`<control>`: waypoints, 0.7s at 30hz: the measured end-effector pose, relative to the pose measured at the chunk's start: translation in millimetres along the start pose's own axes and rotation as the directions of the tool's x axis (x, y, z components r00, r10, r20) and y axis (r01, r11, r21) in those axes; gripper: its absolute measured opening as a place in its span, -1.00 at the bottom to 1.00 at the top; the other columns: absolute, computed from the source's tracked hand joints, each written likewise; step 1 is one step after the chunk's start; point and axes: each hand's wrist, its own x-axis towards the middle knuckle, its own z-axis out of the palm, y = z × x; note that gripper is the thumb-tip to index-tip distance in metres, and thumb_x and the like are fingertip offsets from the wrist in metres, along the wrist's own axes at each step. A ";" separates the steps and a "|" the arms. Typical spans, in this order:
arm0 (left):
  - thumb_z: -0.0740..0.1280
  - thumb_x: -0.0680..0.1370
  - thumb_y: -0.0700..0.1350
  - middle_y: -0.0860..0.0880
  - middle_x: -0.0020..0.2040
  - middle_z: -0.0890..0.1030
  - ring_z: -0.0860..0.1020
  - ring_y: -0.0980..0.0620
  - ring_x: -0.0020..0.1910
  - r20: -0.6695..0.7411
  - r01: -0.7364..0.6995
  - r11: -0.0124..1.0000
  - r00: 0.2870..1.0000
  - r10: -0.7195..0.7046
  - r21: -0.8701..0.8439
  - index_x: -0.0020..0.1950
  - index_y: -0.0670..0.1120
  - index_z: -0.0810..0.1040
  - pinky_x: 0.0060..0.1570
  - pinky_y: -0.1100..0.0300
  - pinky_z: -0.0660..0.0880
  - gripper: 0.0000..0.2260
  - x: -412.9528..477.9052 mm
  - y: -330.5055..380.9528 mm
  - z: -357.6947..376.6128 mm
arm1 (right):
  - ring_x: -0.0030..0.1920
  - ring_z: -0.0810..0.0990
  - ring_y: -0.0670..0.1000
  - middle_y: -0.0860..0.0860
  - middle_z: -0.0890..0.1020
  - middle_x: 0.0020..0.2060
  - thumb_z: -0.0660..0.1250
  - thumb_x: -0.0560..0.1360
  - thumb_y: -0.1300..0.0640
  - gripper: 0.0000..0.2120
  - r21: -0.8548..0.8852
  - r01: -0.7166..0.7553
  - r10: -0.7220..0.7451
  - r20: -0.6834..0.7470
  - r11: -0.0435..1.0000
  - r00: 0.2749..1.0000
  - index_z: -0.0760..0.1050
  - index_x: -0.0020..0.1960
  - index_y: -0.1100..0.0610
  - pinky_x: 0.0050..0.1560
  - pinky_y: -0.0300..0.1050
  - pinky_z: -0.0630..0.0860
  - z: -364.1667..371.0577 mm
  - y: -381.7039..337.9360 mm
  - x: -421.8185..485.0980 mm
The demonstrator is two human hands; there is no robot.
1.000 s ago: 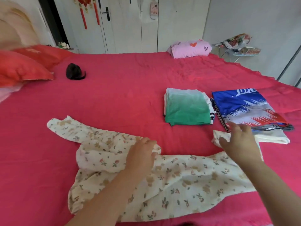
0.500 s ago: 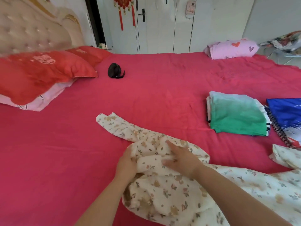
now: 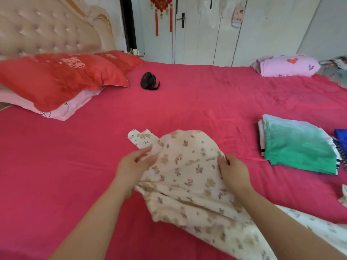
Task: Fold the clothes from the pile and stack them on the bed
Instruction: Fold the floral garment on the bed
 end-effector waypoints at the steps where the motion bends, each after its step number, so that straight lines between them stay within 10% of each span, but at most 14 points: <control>1: 0.41 0.47 -0.08 0.05 0.12 0.57 0.53 0.04 0.13 -0.072 -0.030 0.999 0.997 0.033 0.035 0.20 -0.01 0.58 0.23 0.07 0.44 -0.70 6.9 2.7 -15.1 | -0.36 0.35 0.03 0.02 0.41 -0.43 0.12 0.58 0.11 -0.68 0.027 0.017 -0.017 -0.007 0.999 1.000 0.28 -0.34 0.13 -0.41 -0.12 0.20 2.2 -10.1 1.0; 7: 0.36 0.51 -0.11 -0.04 0.44 0.33 0.32 -0.03 0.39 -0.212 0.009 0.992 0.977 0.019 0.129 0.49 -0.06 0.21 0.35 0.08 0.29 -0.41 32.7 -19.0 -73.8 | 0.10 0.54 0.08 0.06 0.59 0.10 0.15 0.58 0.10 -0.70 -0.013 0.071 -0.069 0.128 0.997 0.989 0.44 0.27 0.14 -0.03 -0.18 0.35 29.0 -44.7 -1.7; 12: 0.37 0.47 0.08 -0.13 0.45 0.30 0.29 -0.10 0.41 -0.175 0.178 0.917 0.977 -0.121 0.357 0.52 -0.10 0.11 0.34 -0.01 0.29 -0.27 16.2 -73.9 -64.3 | 0.07 0.53 -0.05 -0.01 0.59 0.09 0.22 0.55 0.10 -0.74 -0.190 0.246 -0.190 0.269 0.951 0.944 0.48 0.23 0.07 -0.02 -0.27 0.36 47.0 -25.6 -26.4; 17: 0.37 0.40 0.23 -0.01 0.14 0.52 0.52 0.02 0.05 -0.062 0.253 0.941 0.967 -0.246 0.224 0.34 -0.13 0.31 -0.03 0.14 0.49 -0.34 -26.3 -88.9 -32.1 | 0.16 0.46 -0.06 -0.09 0.53 0.11 0.21 0.55 -0.02 -0.72 -0.278 0.396 -0.289 0.356 0.875 0.889 0.50 0.22 -0.01 0.17 -0.23 0.34 48.3 -12.0 -48.0; 21: 0.34 0.51 -0.01 -0.01 0.26 0.50 0.50 0.04 0.12 -0.017 0.090 0.919 0.996 -0.091 0.384 0.37 -0.06 0.36 -0.01 0.26 0.37 -0.55 -27.4 -83.5 -23.4 | 0.19 0.46 -0.04 -0.09 0.53 0.13 0.23 0.54 0.00 -0.72 -0.259 0.451 -0.353 0.348 0.854 0.868 0.53 0.21 -0.01 0.20 -0.25 0.30 50.0 -12.2 -56.4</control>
